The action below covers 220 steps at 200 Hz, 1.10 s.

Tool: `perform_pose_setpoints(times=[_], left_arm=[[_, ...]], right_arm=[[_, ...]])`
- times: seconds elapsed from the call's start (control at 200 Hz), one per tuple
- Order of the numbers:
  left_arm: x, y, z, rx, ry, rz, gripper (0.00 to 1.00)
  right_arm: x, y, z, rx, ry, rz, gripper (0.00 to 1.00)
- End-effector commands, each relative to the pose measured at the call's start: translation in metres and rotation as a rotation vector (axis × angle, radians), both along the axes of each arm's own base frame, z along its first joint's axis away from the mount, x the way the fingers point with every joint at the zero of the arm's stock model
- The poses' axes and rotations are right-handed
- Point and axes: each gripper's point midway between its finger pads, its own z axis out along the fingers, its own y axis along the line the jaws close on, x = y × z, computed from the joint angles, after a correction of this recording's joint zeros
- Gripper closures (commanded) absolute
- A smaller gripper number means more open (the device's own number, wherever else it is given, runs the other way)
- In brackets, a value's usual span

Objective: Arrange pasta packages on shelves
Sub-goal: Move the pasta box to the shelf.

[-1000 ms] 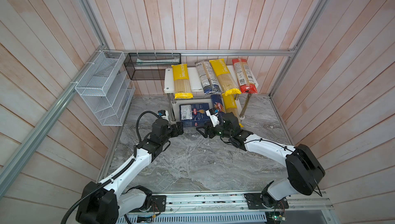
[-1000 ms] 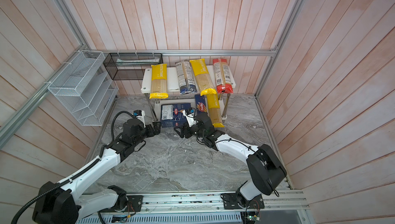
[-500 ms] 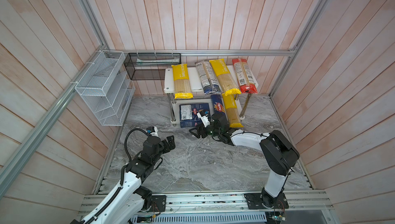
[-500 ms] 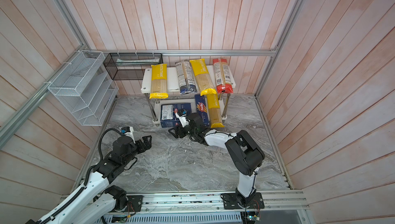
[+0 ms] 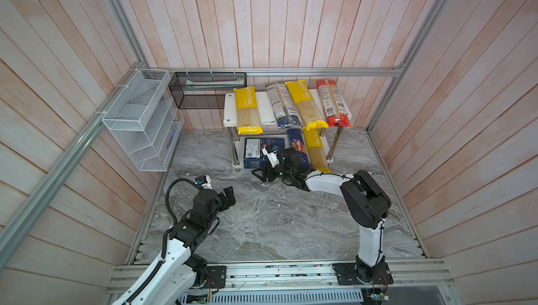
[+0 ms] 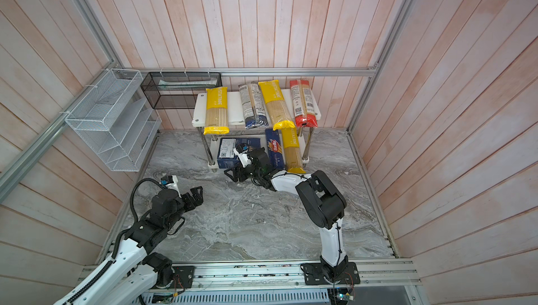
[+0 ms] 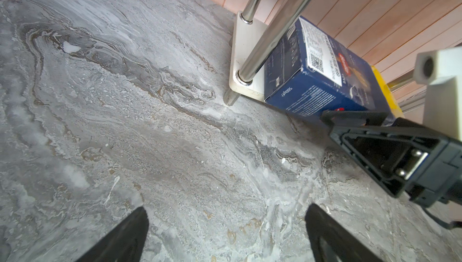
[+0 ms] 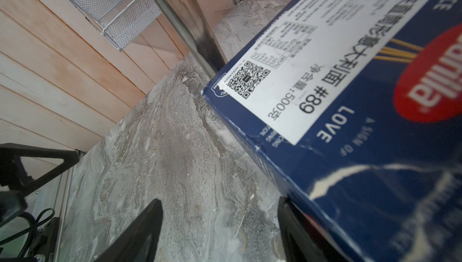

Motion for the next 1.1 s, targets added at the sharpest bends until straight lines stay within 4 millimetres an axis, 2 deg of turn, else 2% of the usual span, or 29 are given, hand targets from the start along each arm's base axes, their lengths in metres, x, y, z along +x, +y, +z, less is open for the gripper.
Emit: perform_pose_setpoints(times=[0.0,0.14,0.31,0.395,0.465,0.515,0.57,0.675,0.85,0.975,1.02,1.095], left_arm=[[0.007,0.008,0.005,0.025,-0.043,0.039,0.0],[0.014,0.01,0.012,0.044,-0.086,0.045,0.0],[0.031,0.027,0.021,0.055,-0.145,0.09,0.0],[0.041,0.039,0.025,0.056,-0.186,0.111,0.0],[0.049,0.056,0.026,0.065,-0.208,0.147,0.0],[0.053,0.069,0.025,0.078,-0.213,0.186,0.0],[0.057,0.083,0.024,0.082,-0.224,0.236,0.0],[0.064,0.098,0.023,0.13,-0.257,0.27,0.0],[0.076,0.114,0.013,0.293,-0.28,0.289,0.0],[0.079,0.133,-0.002,0.33,-0.314,0.341,0.0],[0.081,0.137,-0.01,0.321,-0.331,0.349,0.0],[0.093,0.136,-0.007,0.302,-0.342,0.317,0.0]], right_arm=[[0.024,-0.004,0.004,-0.004,-0.044,-0.04,0.25],[0.034,-0.008,0.002,-0.02,-0.055,-0.058,0.25],[0.039,-0.009,0.004,-0.041,-0.061,-0.075,0.25],[0.033,-0.019,0.006,-0.101,-0.084,-0.112,0.25],[0.023,-0.04,0.014,-0.122,-0.111,-0.17,0.25],[0.016,-0.065,0.015,-0.148,-0.126,-0.235,0.24],[0.012,-0.101,0.014,-0.2,-0.13,-0.351,0.19],[0.012,-0.192,0.01,-0.311,-0.12,-0.631,0.14],[0.007,-0.336,0.025,-0.256,-0.122,-1.03,0.08],[0.002,-0.409,0.035,-0.257,-0.234,-1.255,0.03],[0.001,-0.432,0.033,-0.273,-0.246,-1.328,0.02],[0.004,-0.461,0.022,-0.291,-0.24,-1.387,0.02]])
